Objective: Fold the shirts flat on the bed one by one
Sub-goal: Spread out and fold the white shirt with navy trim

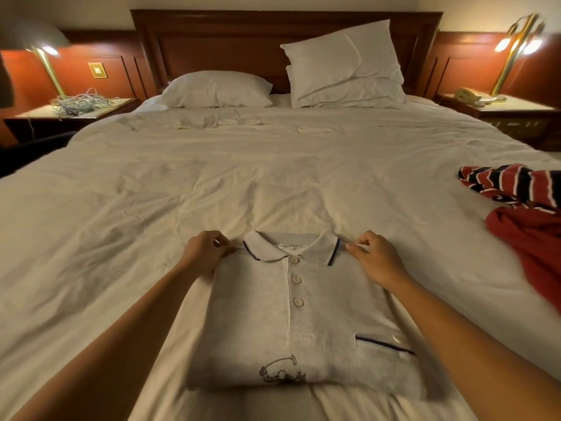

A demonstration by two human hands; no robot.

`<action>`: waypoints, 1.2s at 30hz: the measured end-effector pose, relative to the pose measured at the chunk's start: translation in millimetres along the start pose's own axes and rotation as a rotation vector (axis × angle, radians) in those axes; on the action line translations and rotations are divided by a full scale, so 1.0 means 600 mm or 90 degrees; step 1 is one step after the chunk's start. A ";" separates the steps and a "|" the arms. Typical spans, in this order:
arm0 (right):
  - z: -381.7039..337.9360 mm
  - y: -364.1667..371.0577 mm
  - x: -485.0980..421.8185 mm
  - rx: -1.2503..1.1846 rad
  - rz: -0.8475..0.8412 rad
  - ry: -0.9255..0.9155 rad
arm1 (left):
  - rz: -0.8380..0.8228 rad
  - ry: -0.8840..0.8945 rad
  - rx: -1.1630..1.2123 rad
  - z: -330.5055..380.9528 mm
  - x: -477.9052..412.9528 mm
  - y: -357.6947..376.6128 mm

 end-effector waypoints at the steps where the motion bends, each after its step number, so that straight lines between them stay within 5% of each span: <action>1: 0.000 -0.010 0.009 -0.029 0.017 0.012 | 0.015 -0.007 0.014 -0.001 0.005 -0.005; 4: 0.000 -0.045 0.055 -0.045 0.070 0.057 | 0.047 -0.059 0.069 -0.016 0.037 -0.025; 7: -0.001 -0.056 0.124 -0.011 0.005 0.116 | 0.024 -0.086 0.084 -0.023 0.100 -0.027; 11: -0.025 -0.059 0.218 -0.059 -0.089 0.123 | 0.000 -0.006 0.038 -0.010 0.200 -0.004; 19: -0.054 -0.072 0.275 -0.054 -0.014 0.053 | 0.133 0.082 -0.117 0.001 0.287 -0.021; 27: -0.051 -0.076 0.243 0.144 -0.096 0.045 | 0.099 0.048 -0.185 0.001 0.251 -0.033; 32: -0.066 -0.080 0.149 0.109 -0.065 -0.004 | 0.061 0.082 -0.064 0.032 0.170 -0.043; 36: -0.061 -0.042 0.064 0.077 -0.147 0.013 | -0.055 0.048 0.030 0.055 0.095 -0.011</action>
Point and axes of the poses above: each hand's wrist, its own x-axis away from the middle knuckle, its own y-axis out of the palm, z = x × y, the point moved 8 cm from there along -x, towards the middle knuckle, and after that the axes turned 1 degree about z, right-handed, at the moved point
